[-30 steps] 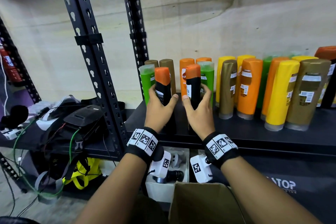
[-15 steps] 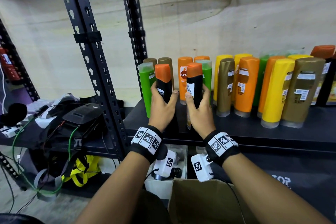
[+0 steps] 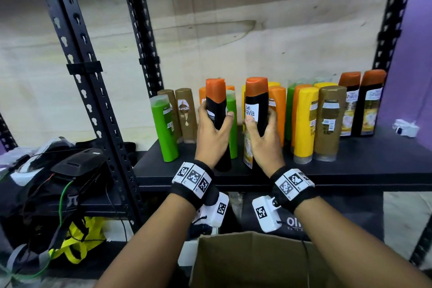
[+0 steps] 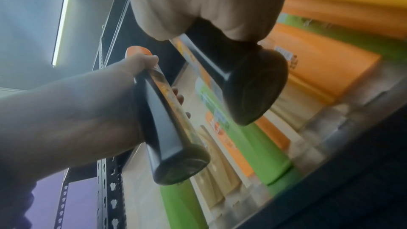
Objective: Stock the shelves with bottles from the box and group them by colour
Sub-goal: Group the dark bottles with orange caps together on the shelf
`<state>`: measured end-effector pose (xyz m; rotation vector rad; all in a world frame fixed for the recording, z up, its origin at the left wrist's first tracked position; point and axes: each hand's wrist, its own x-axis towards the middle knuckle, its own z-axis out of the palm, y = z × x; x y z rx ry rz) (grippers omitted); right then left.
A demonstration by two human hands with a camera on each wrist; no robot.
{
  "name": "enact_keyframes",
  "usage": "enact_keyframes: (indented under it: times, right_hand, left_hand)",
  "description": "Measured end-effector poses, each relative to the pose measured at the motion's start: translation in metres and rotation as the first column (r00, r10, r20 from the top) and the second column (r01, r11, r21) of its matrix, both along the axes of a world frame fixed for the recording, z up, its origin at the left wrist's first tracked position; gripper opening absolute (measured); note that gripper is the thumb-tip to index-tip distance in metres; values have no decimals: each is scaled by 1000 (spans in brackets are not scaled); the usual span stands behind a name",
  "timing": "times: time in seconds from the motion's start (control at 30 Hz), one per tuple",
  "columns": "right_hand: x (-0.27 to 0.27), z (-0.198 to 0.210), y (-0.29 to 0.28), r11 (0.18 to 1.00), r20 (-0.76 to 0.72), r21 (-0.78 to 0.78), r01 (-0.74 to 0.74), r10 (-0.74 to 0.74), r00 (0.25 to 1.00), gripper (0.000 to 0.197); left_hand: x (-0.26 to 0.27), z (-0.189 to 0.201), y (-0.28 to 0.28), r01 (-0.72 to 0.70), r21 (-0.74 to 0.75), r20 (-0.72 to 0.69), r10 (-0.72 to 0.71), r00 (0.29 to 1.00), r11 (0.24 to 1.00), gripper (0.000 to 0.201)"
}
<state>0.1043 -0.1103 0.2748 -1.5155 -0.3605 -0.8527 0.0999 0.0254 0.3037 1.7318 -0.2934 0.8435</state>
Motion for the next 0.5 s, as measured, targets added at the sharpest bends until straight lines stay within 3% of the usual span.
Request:
enact_keyframes:
  times: [0.13, 0.3, 0.5]
  right_hand:
    - [-13, 6, -31, 998, -10, 19, 61, -61, 998, 43]
    - [-31, 16, -73, 992, 5, 17, 124, -124, 992, 38]
    - [-54, 30, -128, 974, 3, 7, 226, -226, 974, 39]
  left_hand:
    - [-6, 5, -31, 74, -11, 5, -74, 997, 997, 49]
    - [-14, 9, -75, 188, -17, 14, -187, 982, 982, 59]
    - [-23, 12, -129, 242, -1, 68, -242, 968, 970, 52]
